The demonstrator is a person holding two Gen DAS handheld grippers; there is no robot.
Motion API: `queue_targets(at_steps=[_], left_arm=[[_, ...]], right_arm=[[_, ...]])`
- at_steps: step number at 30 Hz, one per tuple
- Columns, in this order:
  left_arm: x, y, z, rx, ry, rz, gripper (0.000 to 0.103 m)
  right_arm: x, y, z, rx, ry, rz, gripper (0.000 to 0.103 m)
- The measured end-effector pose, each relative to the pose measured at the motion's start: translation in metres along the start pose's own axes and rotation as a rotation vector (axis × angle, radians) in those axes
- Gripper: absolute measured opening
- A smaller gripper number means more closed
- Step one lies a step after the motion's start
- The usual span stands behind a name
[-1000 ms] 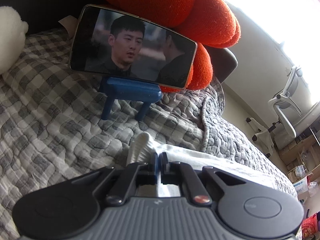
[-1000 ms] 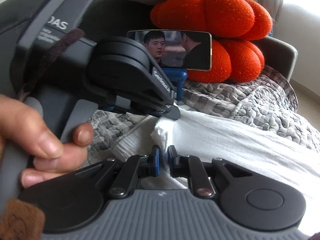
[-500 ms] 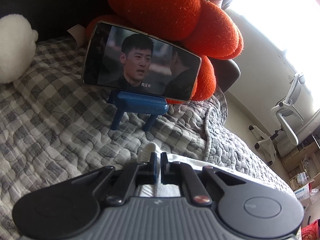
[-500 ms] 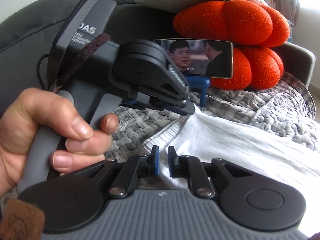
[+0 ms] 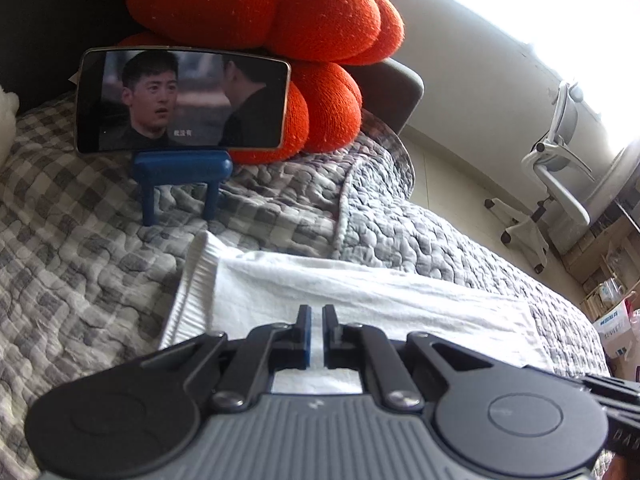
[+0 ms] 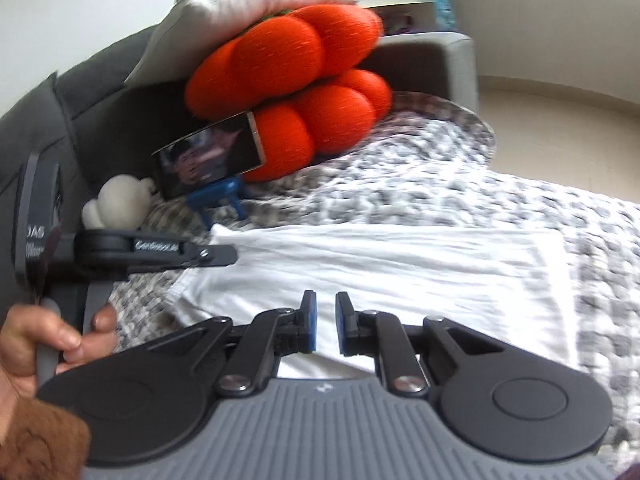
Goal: Fold clothes
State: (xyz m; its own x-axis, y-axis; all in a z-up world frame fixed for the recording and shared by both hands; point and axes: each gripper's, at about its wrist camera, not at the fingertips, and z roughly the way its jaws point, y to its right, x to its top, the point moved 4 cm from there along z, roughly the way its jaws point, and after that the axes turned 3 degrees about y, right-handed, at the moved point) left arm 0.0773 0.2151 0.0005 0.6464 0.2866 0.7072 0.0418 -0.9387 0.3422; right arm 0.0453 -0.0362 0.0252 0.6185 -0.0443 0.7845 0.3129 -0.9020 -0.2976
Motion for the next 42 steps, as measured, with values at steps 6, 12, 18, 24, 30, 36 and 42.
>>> queue_targets(at_steps=[6, 12, 18, 24, 30, 36, 42], left_arm=[[-0.011, 0.026, 0.002, 0.045, -0.012, 0.073, 0.024], [-0.018, 0.033, 0.006, 0.133, -0.024, 0.158, 0.028], [-0.024, 0.059, -0.009, 0.182, 0.018, 0.245, 0.031], [-0.043, 0.099, -0.006, 0.178, -0.007, 0.354, 0.039], [-0.056, 0.104, 0.008, 0.246, -0.051, 0.389, 0.045], [-0.054, 0.109, 0.002, 0.296, -0.068, 0.366, 0.048], [-0.054, 0.13, -0.008, 0.252, -0.081, 0.336, 0.049]], right_arm=[[-0.025, 0.053, -0.019, -0.107, -0.042, 0.058, 0.017], [-0.038, 0.067, -0.031, -0.11, -0.028, 0.09, 0.016], [-0.045, 0.086, -0.04, -0.114, -0.007, 0.152, 0.015], [-0.045, 0.083, -0.047, -0.129, -0.005, 0.108, 0.015], [-0.051, 0.1, -0.052, -0.141, -0.039, 0.156, 0.015], [-0.069, 0.117, -0.091, -0.112, -0.054, 0.205, 0.018], [-0.077, 0.131, -0.13, -0.094, -0.032, 0.221, 0.02]])
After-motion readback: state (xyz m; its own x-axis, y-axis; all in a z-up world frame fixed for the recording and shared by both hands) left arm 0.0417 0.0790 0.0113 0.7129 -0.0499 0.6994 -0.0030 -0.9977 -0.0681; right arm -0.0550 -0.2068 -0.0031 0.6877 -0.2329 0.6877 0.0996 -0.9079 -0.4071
